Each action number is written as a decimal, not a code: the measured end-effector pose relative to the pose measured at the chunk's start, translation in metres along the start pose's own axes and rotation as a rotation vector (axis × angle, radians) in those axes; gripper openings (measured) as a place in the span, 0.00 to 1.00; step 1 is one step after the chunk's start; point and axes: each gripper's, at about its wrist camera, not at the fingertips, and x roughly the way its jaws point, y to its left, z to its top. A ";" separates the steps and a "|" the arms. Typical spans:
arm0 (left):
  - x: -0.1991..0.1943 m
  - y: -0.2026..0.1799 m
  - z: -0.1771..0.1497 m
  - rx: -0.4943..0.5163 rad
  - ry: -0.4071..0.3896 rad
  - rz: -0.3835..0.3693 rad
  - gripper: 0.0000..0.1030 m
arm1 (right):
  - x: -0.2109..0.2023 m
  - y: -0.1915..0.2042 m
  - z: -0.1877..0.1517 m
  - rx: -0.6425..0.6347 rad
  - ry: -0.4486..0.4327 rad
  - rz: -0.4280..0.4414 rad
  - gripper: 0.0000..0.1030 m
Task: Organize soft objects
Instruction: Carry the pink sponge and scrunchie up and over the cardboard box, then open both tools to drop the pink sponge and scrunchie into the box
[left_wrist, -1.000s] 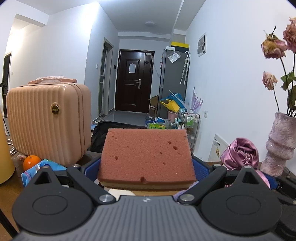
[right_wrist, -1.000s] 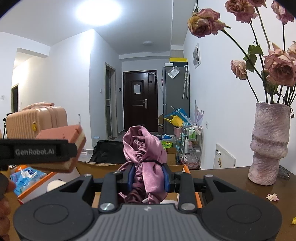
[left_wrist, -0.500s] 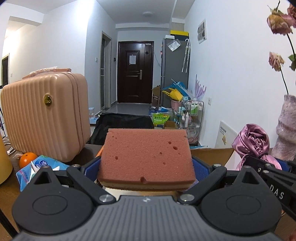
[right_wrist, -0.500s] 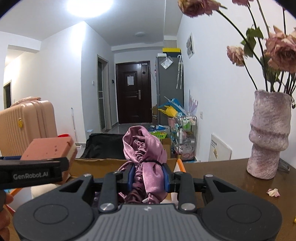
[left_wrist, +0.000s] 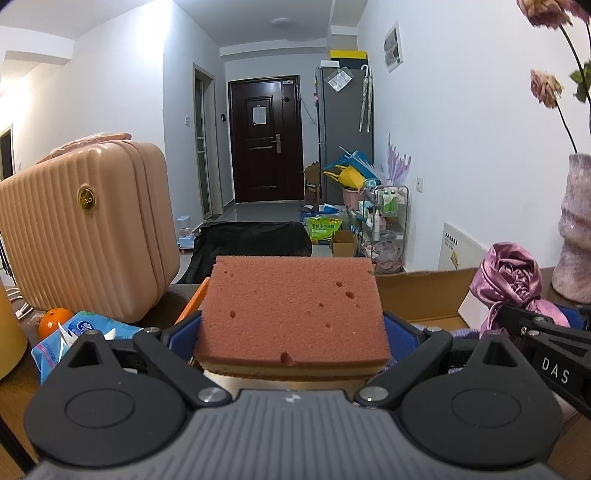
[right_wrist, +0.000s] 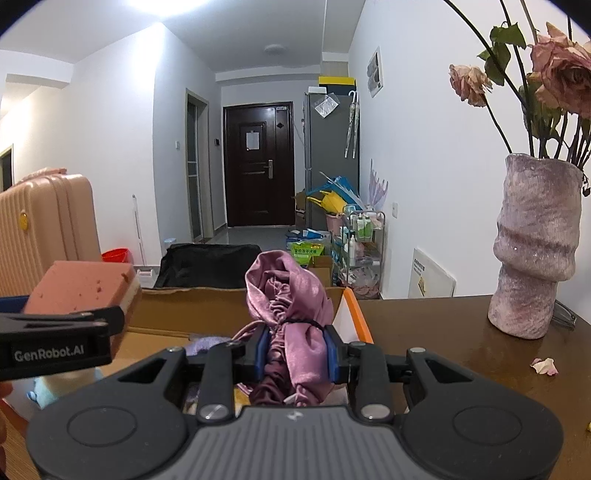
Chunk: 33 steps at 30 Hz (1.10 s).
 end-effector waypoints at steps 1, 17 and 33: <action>0.001 -0.001 -0.001 0.008 0.002 0.003 0.96 | 0.001 0.000 -0.001 -0.002 0.003 -0.003 0.29; 0.006 0.012 -0.004 -0.037 0.009 0.018 1.00 | 0.004 0.000 -0.010 -0.001 0.027 0.014 0.39; 0.007 0.021 -0.003 -0.086 0.020 0.037 1.00 | -0.002 -0.002 -0.014 0.002 -0.004 -0.004 1.00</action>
